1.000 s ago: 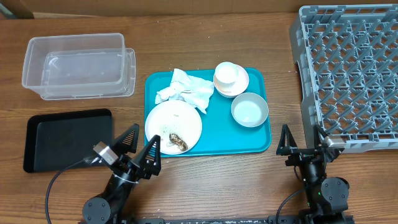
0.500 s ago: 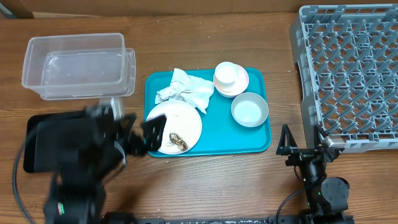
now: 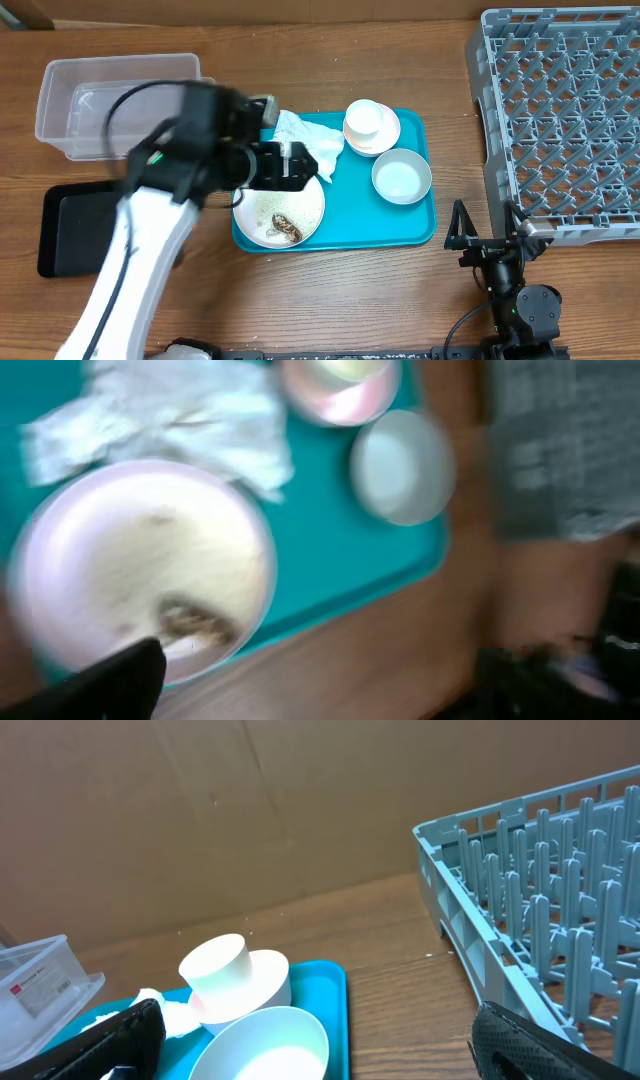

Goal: Sort waste into correct bins and load items into the dishwasher
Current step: 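Reach the left gripper to the crumpled white napkin on the teal tray, then grasp part of the napkin with the left gripper and lift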

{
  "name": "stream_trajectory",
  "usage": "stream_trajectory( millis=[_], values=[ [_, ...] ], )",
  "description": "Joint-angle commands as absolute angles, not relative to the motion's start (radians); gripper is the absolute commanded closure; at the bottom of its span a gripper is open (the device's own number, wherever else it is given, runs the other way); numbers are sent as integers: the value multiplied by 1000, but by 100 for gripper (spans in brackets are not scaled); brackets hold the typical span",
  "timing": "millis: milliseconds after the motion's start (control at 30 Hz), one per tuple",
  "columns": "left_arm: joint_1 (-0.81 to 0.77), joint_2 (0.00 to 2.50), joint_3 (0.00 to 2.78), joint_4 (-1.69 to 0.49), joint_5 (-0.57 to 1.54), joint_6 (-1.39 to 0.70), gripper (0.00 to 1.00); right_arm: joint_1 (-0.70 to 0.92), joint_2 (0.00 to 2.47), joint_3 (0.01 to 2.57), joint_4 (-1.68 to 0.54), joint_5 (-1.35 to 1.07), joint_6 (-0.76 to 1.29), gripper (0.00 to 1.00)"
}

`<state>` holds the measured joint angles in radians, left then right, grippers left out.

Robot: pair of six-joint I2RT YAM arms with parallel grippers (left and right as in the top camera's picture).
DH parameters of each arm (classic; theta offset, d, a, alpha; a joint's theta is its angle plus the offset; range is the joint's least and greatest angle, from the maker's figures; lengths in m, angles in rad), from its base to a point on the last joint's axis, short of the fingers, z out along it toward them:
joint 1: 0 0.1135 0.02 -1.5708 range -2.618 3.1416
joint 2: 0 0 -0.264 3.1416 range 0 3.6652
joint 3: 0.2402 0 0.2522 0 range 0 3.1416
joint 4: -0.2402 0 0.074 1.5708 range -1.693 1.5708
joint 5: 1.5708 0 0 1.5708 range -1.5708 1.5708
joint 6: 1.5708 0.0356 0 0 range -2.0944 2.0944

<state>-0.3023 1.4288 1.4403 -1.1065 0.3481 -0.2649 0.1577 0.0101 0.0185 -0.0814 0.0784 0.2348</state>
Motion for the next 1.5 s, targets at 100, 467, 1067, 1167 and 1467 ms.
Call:
stream_trajectory(
  millis=[100, 467, 1067, 1167, 1467],
  values=[
    [-397, 1653, 1633, -1177, -393, -231, 0, 154, 3, 8, -76, 84, 228, 0],
    [-397, 1883, 1632, -994, -144, -231, 0, 154, 3, 8, -76, 84, 228, 0],
    [-406, 2109, 1632, -820, -134, -203, 41, 154, 3, 8, -76, 84, 228, 0],
    [-405, 2109, 1632, -807, -134, -203, 45, 154, 3, 8, -76, 84, 228, 0],
    [-405, 2107, 1636, -809, -130, -206, 96, 154, 3, 8, -76, 84, 228, 0]
  ],
)
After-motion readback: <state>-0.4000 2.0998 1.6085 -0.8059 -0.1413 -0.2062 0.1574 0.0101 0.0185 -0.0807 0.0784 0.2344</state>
